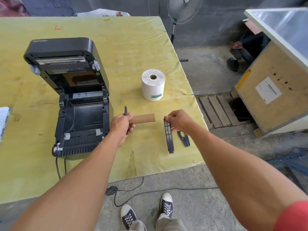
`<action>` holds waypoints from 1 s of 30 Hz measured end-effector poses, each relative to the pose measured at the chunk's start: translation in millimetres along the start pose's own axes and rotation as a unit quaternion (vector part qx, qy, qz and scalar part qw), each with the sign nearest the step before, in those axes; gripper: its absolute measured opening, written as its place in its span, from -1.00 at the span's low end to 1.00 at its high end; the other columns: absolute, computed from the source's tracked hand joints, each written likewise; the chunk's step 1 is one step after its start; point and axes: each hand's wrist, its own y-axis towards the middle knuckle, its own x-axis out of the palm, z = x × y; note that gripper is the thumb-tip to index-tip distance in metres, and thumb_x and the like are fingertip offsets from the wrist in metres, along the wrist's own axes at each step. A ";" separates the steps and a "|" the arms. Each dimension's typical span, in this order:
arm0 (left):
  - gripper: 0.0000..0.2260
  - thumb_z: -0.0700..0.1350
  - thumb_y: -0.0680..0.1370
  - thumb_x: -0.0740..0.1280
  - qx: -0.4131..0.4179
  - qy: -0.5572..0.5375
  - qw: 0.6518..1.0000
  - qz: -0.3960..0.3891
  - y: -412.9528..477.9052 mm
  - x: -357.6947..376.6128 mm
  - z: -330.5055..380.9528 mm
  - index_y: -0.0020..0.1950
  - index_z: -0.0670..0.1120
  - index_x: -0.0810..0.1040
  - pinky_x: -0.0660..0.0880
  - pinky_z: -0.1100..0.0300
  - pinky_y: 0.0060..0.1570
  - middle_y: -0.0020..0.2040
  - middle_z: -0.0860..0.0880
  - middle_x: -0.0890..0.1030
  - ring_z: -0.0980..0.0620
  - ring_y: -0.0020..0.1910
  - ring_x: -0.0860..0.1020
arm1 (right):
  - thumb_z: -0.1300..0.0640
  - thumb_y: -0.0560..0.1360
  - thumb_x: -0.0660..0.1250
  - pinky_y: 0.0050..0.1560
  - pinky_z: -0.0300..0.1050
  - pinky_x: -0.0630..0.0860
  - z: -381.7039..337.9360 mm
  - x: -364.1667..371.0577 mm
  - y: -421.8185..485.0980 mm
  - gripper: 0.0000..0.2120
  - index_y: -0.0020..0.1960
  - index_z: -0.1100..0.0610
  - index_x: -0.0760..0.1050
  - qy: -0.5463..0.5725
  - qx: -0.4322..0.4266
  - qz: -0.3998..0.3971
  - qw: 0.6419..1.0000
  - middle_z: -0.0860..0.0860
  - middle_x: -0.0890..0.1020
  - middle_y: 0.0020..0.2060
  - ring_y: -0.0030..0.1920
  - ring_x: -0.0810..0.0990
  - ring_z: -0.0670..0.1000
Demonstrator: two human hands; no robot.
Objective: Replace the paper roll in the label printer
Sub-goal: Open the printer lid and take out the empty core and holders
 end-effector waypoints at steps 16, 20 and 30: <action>-0.90 -0.15 0.63 0.30 -0.001 -0.033 0.999 0.011 -1.3 3.8 0.2 -0.05 -0.15 0.52 0.44 0.26 -0.41 -0.20 -0.11 0.54 0.07 -0.38 0.49 | 0.13 0.53 0.45 -0.23 -0.14 0.61 14.6 -1.3 6.7 -0.70 0.22 0.21 0.57 0.096 -0.051 0.033 0.993 0.09 0.65 -0.12 -0.22 0.61 -0.01; -0.92 -0.15 0.62 0.32 -0.012 -0.085 0.996 -0.003 -2.9 12.7 9.3 -0.02 -0.14 0.54 0.45 0.30 -0.47 -0.18 -0.11 0.55 0.07 -0.39 0.50 | 0.26 0.46 0.52 -0.18 -0.17 0.61 -0.1 -2.3 -6.5 -0.66 0.21 0.14 0.56 0.255 -0.026 -0.171 0.951 0.03 0.56 -0.27 -0.28 0.52 -0.04; -0.90 -0.15 0.61 0.34 -0.026 -0.150 0.987 -0.042 -18.9 22.9 23.9 0.08 -0.16 0.55 0.43 0.31 -0.45 -0.12 -0.14 0.59 0.07 -0.37 0.51 | 0.03 0.46 0.52 -0.12 -0.13 0.50 -18.6 14.0 -12.9 -0.81 0.07 -0.04 0.64 0.358 -0.052 -0.152 0.920 -0.04 0.60 -0.04 -0.10 0.52 -0.01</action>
